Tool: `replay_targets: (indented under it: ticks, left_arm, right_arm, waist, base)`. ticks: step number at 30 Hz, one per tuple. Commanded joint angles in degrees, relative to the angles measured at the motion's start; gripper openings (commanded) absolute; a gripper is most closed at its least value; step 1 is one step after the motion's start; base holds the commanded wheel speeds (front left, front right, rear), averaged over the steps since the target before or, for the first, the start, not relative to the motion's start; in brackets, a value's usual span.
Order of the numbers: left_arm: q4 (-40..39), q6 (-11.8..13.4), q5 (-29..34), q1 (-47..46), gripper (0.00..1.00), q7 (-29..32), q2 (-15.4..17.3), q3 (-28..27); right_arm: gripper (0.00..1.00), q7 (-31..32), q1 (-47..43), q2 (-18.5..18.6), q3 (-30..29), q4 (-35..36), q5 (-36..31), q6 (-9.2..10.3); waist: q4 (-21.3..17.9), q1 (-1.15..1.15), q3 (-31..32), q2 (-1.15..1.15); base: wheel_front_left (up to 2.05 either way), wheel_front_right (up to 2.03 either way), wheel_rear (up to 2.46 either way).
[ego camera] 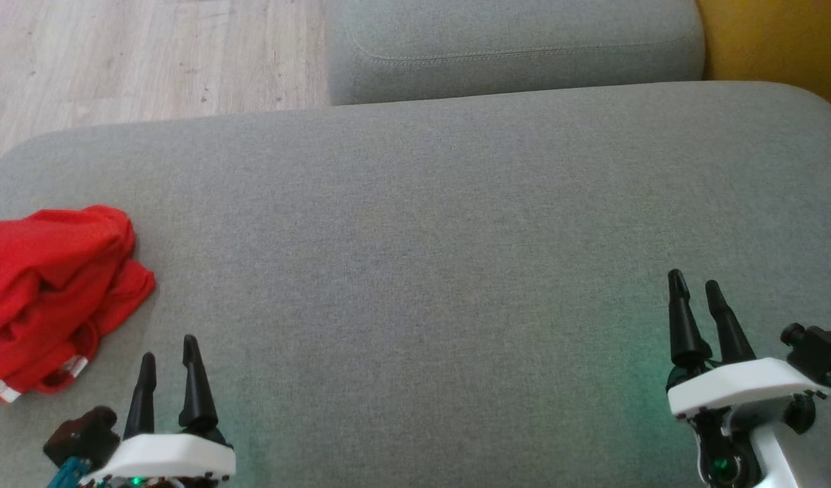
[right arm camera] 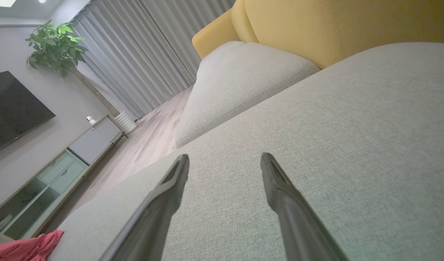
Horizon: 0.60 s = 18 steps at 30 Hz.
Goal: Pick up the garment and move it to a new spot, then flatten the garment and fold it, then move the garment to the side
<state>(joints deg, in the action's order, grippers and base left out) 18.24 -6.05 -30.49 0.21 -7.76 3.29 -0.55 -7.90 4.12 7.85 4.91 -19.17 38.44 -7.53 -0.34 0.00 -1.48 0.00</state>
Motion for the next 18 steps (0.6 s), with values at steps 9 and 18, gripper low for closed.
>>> replay_targets:
  ticks: [9, 18]
  left_arm:
    - [-2.2, 0.5, 7.6, -2.5, 1.0, -2.3, 0.8, -1.5]
    - [-2.0, 0.6, 14.1, -2.7, 1.0, -3.8, 0.9, -1.8]
  right_arm:
    - [1.0, -2.2, 3.2, 1.3, 1.9, 1.0, -6.7, 0.03]
    - [1.0, -3.7, 3.8, 1.6, 3.0, 0.8, -12.6, 0.04]
  waist:
    - [0.0, 0.0, 0.4, 0.0]
    - [-0.1, 0.0, 0.3, 0.0]
  base:
    - [0.0, 0.0, 0.0]
    - [0.0, 0.0, 0.0]
